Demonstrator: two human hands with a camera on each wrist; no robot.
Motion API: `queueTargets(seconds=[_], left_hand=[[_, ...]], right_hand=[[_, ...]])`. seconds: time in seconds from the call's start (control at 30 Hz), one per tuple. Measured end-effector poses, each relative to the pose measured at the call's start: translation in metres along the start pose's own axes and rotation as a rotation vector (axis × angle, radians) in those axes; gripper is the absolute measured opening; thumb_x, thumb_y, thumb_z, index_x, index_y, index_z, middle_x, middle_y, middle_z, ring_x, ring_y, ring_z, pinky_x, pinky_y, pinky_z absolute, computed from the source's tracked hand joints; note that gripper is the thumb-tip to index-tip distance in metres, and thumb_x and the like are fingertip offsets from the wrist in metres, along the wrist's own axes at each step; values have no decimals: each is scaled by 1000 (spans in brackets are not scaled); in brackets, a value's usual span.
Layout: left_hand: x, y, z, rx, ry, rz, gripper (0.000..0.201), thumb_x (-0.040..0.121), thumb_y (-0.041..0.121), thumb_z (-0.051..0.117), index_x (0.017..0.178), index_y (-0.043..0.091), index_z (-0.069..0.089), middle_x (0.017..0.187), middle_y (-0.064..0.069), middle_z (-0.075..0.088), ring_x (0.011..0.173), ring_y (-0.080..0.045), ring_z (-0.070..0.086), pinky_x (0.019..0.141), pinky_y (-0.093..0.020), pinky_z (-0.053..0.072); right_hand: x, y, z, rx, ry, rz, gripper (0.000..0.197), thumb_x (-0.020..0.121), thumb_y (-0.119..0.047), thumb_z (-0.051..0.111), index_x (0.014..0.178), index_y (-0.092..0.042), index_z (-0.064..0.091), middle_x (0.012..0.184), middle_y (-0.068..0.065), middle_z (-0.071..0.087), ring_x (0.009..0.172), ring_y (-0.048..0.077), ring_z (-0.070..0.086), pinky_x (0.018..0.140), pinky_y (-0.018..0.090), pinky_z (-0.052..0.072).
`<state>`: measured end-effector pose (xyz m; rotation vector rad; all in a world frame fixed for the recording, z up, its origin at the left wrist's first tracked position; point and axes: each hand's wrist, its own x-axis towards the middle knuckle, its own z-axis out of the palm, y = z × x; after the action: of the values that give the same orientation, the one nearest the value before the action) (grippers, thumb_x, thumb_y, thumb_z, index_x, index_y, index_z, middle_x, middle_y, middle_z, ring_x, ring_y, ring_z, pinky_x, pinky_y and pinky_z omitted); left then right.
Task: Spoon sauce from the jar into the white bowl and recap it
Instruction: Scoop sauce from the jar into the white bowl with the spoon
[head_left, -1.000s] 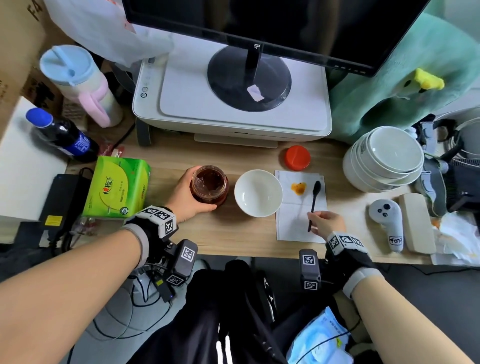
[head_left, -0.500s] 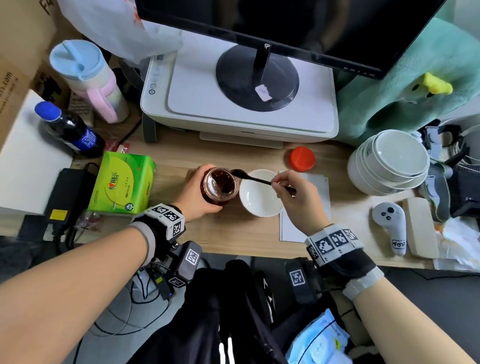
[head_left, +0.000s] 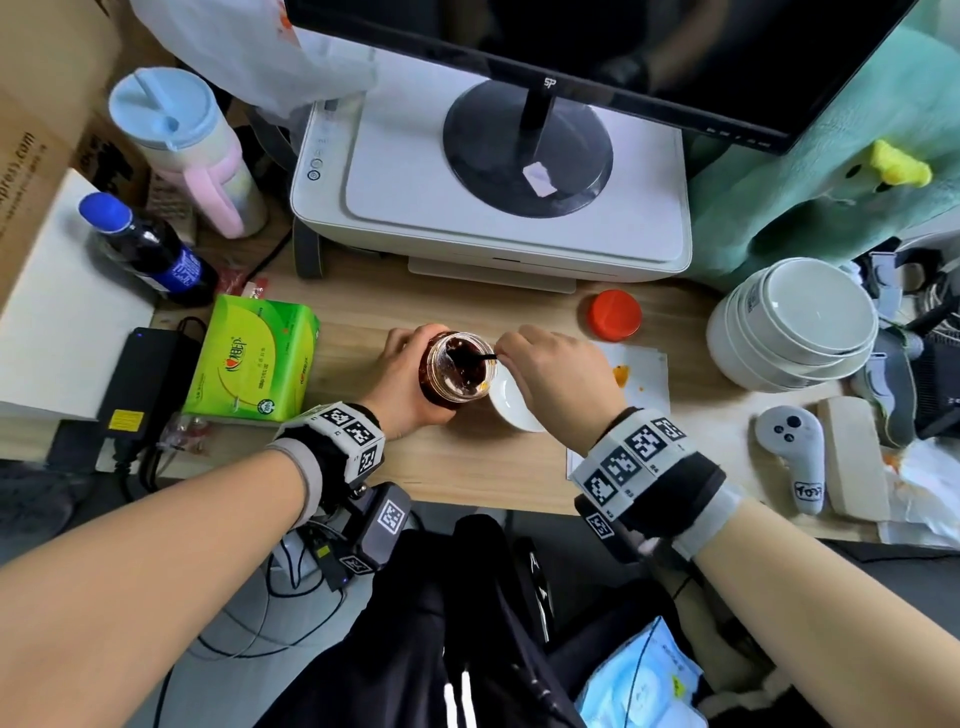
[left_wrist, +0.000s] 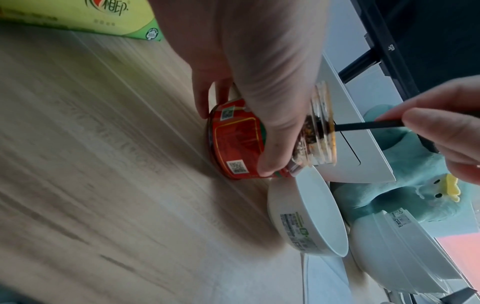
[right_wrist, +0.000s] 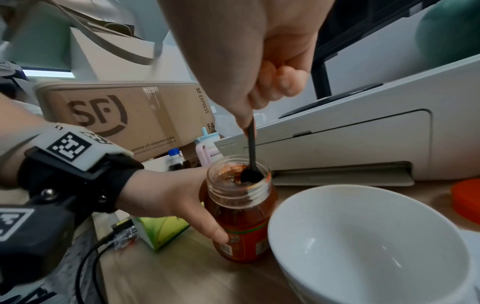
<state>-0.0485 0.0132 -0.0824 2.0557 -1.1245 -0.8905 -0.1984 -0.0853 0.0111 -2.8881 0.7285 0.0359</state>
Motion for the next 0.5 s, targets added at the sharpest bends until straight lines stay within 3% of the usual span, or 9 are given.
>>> queueTargets(seconds=[0.1,0.23,0.37,0.5], left_hand=[[0,1,0,17,-6,10,86,46,22,77,123,26,39,120,-6,50,118,-20,34,102,-34,36],[1,-2,1,21,-11,-2,87,44,25,76,122,30,38,121,-6,49,116,-18,35,101,-35,37],[2,-4,2,13,-19,-18,88,42,30,75,121,36,37,123,-4,47,115,-18,36,103,-38,38],[0,-5,1,-26,-22,-19,89,43,26,76,122,35,37,125,-5,44,119,-18,33,107,-38,34]], right_hand=[[7,-3,-4,-30,-74,24,17,91,-9,47,102,-10,60,94,8,66,83,34,64,56,34,40],[15,-4,-11,2,-148,136,23,92,-13,42,103,-12,62,95,12,70,85,37,63,61,31,38],[22,0,-15,154,-222,266,28,93,-17,42,100,-9,68,97,15,71,92,37,62,67,31,43],[24,8,-17,354,-239,379,29,92,-15,44,101,-10,71,103,14,71,94,31,61,69,28,39]])
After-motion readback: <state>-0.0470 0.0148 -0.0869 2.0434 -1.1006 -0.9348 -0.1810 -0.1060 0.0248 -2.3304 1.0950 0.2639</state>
